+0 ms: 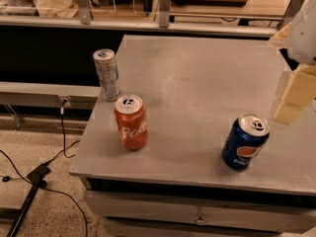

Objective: Pick pepsi can

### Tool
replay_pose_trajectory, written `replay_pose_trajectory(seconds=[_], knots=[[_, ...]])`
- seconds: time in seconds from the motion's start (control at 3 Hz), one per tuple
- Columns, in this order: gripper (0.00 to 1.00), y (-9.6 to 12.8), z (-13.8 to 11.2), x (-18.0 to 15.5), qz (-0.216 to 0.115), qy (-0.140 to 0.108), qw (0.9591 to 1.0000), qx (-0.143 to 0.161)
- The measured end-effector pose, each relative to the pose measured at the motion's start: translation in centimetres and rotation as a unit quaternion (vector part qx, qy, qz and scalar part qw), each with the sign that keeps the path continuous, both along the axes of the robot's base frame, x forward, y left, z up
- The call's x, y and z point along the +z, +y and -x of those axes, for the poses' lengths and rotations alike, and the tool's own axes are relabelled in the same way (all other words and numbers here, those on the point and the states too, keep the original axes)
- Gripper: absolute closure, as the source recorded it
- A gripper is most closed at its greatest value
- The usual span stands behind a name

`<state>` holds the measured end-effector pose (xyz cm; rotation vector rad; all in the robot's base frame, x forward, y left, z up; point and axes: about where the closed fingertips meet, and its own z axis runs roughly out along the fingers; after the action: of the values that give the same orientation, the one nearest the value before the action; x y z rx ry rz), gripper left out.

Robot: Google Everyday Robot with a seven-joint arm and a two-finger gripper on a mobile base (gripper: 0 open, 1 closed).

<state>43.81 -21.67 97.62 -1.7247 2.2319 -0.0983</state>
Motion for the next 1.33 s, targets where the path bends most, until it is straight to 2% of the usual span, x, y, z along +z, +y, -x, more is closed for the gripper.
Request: replay_pose_trajectory(seconds=[0.33, 0.67, 1.0, 1.33], knots=[[0.0, 0.1, 0.2, -0.4, 0.0, 0.003, 1.0, 0.002], [0.0, 0.8, 1.4, -2.2, -0.003, 0.017, 0.9997, 0.014], [0.0, 2.2, 3.6, -5.6, 0.012, 0.043, 0.9989, 0.017], [0.0, 3.1, 4.4, -7.7, 0.018, 0.061, 0.9977, 0.023]])
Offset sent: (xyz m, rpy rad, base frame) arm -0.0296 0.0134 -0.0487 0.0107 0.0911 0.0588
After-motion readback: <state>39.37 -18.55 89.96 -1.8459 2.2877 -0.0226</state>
